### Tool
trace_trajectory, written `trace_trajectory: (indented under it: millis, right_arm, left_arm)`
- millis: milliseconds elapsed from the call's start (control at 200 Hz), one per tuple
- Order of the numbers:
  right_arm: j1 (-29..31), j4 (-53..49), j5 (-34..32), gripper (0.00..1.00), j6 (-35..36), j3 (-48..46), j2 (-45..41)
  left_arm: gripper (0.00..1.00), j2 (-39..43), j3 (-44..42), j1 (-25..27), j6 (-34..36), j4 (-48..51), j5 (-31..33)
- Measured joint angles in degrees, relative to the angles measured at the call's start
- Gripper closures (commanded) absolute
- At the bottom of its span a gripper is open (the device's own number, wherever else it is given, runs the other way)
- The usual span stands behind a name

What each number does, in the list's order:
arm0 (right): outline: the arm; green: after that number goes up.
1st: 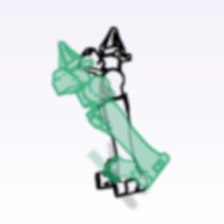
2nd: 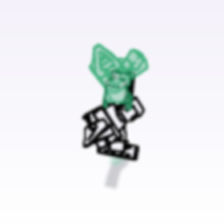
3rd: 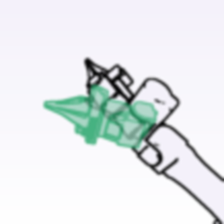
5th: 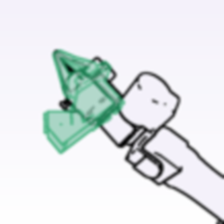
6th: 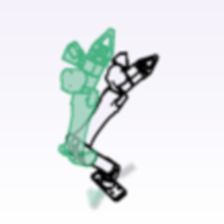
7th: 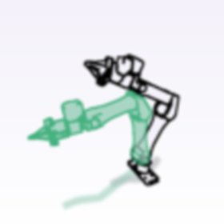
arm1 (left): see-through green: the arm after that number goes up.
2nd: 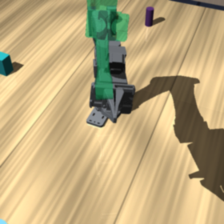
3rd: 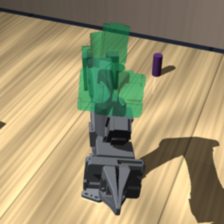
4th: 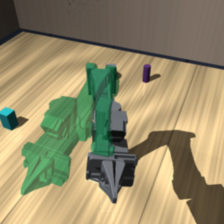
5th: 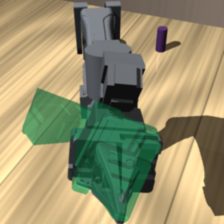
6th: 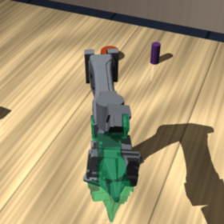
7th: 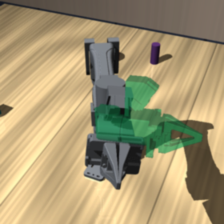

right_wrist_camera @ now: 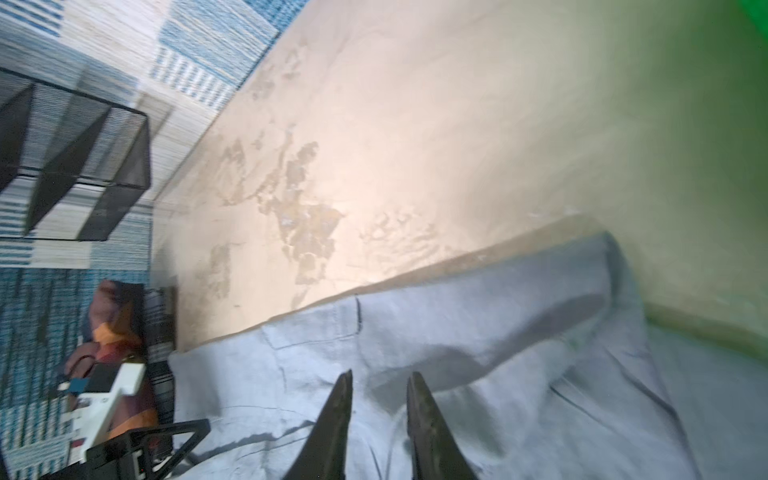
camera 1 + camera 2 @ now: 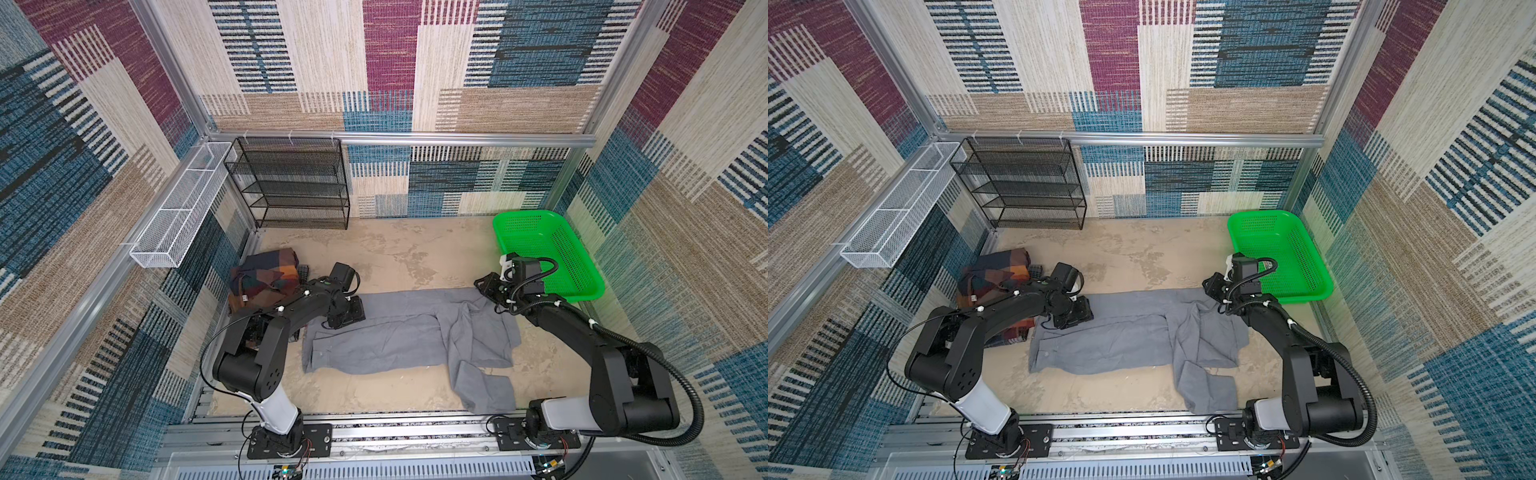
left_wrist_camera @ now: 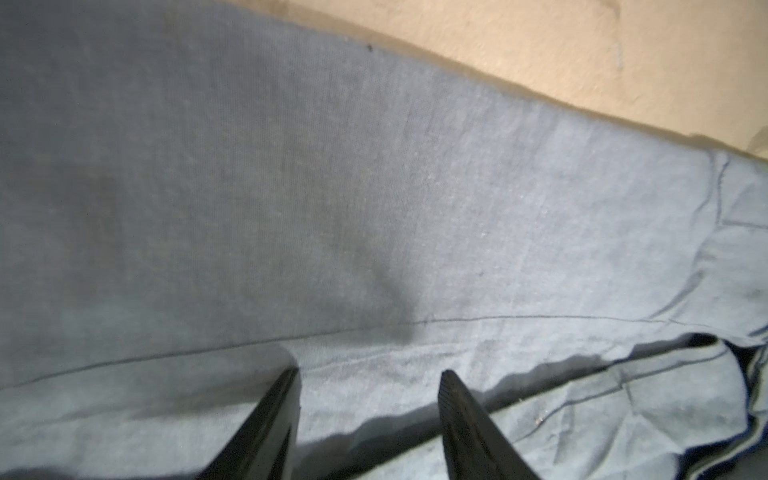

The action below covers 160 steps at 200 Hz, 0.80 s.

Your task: Fold and stack the long sleeve shirts

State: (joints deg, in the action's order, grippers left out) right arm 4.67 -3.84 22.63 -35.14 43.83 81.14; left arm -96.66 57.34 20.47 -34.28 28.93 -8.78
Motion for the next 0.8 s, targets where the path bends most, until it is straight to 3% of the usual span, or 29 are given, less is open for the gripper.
trace_trajectory:
  millis: [205,361,426,501,551,581,611,616,621,631,801]
  right_arm:
    - [2.9,4.0,7.8,0.84,-0.7,0.5,9.5]
    - [3.8,2.5,4.6,0.82,-0.5,-3.6,7.2]
    - [3.9,1.0,1.9,0.73,0.1,-5.1,4.7]
    - [3.9,-0.5,-0.4,0.7,1.2,-6.5,2.3]
    - [3.9,-2.0,-1.6,0.6,1.9,-7.3,0.2]
    - [3.9,-3.2,-2.2,0.49,2.2,-7.8,-1.6]
    - [3.9,-4.6,-2.7,0.27,2.3,-8.2,-3.9]
    - [3.9,-4.8,-2.8,0.14,2.4,-8.2,-4.1]
    - [3.9,-5.1,-2.9,0.07,2.5,-8.2,-4.8]
    - [3.9,-5.4,-3.0,0.02,2.5,-8.3,-5.4]
    - [4.0,-12.3,-4.3,0.0,5.2,-5.7,-15.8]
  left_arm:
    - [0.4,0.2,0.2,-0.2,0.0,0.0,0.0]
    - [0.3,1.5,0.3,-0.3,0.0,0.5,1.0]
    - [0.27,1.6,0.7,-0.5,0.0,1.1,1.0]
    - [0.23,1.8,1.1,-1.2,0.0,1.5,0.6]
    - [0.22,2.0,1.3,-1.8,-0.1,2.0,0.1]
    - [0.21,2.3,1.5,-2.2,-0.1,2.2,-0.5]
    - [0.21,2.6,1.7,-2.5,-0.3,2.4,-0.8]
    - [0.21,2.7,1.7,-2.5,-0.3,2.5,-0.8]
    - [0.21,2.8,1.8,-2.6,-0.3,2.6,-0.9]
    - [0.21,2.9,1.9,-2.7,-0.3,2.7,-1.0]
    - [0.21,5.0,5.0,-2.8,-0.6,4.3,-2.8]
